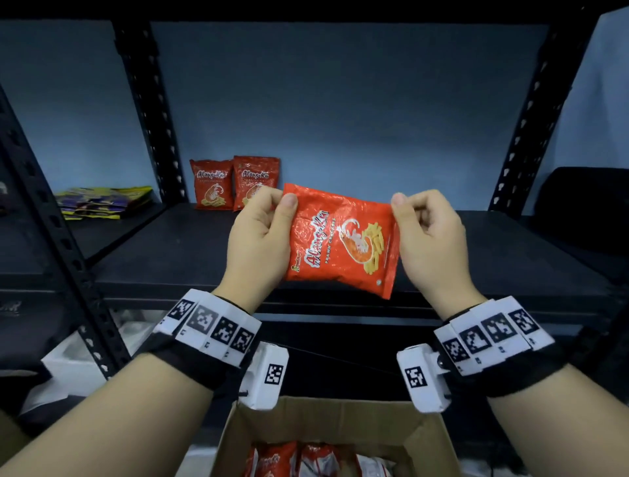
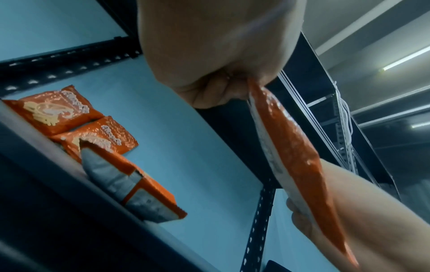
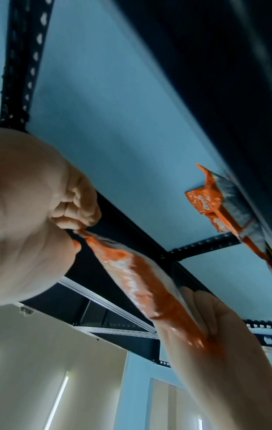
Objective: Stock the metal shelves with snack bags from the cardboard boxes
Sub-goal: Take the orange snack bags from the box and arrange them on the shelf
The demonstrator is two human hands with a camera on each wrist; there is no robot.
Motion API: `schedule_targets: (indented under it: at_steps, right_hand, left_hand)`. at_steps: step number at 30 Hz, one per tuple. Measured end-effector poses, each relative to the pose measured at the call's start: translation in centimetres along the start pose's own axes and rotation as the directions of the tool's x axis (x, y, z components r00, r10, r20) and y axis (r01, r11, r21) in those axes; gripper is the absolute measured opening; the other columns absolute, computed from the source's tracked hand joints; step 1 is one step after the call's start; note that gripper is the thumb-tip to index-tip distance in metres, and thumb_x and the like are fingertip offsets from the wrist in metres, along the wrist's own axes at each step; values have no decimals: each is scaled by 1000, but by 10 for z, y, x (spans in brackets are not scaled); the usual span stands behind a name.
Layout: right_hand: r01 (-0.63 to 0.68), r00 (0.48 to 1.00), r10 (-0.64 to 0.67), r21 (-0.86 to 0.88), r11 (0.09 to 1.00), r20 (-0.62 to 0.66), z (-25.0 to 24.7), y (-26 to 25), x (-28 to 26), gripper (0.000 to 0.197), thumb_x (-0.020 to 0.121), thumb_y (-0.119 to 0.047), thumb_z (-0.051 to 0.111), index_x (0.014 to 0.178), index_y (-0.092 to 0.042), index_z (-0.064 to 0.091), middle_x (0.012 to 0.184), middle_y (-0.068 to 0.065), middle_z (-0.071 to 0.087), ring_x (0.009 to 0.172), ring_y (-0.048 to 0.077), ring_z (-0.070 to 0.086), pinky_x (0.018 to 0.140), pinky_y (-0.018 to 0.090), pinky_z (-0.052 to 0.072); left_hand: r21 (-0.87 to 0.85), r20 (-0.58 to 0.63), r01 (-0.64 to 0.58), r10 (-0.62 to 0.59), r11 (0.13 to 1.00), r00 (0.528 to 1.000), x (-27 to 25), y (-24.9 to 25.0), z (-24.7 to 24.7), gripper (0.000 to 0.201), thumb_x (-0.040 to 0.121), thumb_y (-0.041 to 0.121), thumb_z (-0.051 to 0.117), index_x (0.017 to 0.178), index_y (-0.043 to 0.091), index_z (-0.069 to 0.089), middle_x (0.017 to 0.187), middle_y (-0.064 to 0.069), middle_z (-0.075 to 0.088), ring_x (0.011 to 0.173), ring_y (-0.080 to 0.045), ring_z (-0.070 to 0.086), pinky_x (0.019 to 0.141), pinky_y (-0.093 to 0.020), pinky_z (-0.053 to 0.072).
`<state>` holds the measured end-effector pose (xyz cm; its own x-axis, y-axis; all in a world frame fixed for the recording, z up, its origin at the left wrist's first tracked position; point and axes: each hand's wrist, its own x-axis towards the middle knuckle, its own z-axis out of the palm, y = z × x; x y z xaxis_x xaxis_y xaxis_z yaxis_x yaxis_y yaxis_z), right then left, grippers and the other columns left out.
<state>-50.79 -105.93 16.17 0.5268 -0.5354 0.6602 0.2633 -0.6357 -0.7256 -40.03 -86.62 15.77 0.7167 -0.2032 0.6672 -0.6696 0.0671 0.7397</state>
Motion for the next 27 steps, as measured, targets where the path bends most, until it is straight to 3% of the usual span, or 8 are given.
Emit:
schedule_targets:
  at_steps: [3,6,10,14,17,21,24,27]
  right_hand:
    - [54,965,-38,-53,997,258,-6,-7,1,45,82,-58,76,114,-30,61,102,-12,66,92,3,64,81,23,50]
    - [79,778,14,-120,990,628,-8,-12,-2,57,70,-53,89,117,-34,64,107,-15,72,97,2,69,88,31,57]
    - [-46,651,79,-64,997,755,-4,-4,-8,46,76,-32,92,115,-23,69,109,-6,77,99,13,75,92,47,60]
    - [-114,699,93,-18,993,709,-7,4,-8,41,78,-22,90,113,-16,70,107,-4,78,97,15,76,92,47,60]
    - [-177,764,134,4,984,632,-11,13,-3,36,79,-19,89,111,-16,72,102,-3,79,93,15,77,91,45,61]
    - [-245,846,192,41,969,497,-14,30,5,33,80,-21,88,108,-17,73,98,-2,80,89,17,78,90,47,61]
    - [-279,871,228,55,959,435,-15,40,7,30,82,-23,87,108,-19,73,98,-3,80,89,16,78,90,47,61]
    - [-295,871,241,62,954,429,-15,45,6,29,83,-24,86,108,-20,74,98,-3,80,90,17,78,90,48,61]
  left_hand:
    - [26,176,-17,12,1000,984,2,3,-3,22,100,33,62,83,20,62,66,3,59,63,-6,52,62,-30,44]
    - [49,317,-27,10,998,948,2,4,-5,21,94,35,69,83,17,66,72,-15,67,61,-13,56,59,-33,47]
    - [61,309,-50,29,997,951,7,6,-8,17,93,28,75,82,16,68,59,-10,57,54,-10,49,54,-24,42]
    - [79,206,28,-44,996,978,20,-13,-20,15,94,28,74,85,19,67,62,-9,61,53,-11,55,56,-26,47]
    - [309,67,136,-164,941,984,25,-41,-29,18,90,39,77,92,26,64,74,5,65,62,-1,60,65,-25,46]
    - [587,56,287,-392,757,918,23,-73,-32,64,79,66,74,121,20,58,116,-1,62,104,-16,63,90,-34,51]
    - [707,70,327,-522,627,850,24,-85,-24,113,63,97,49,142,15,49,141,-10,52,128,-30,54,108,-50,45]
    - [810,57,305,-585,501,809,24,-83,-12,115,75,97,34,150,10,41,152,-17,45,141,-37,41,119,-58,26]
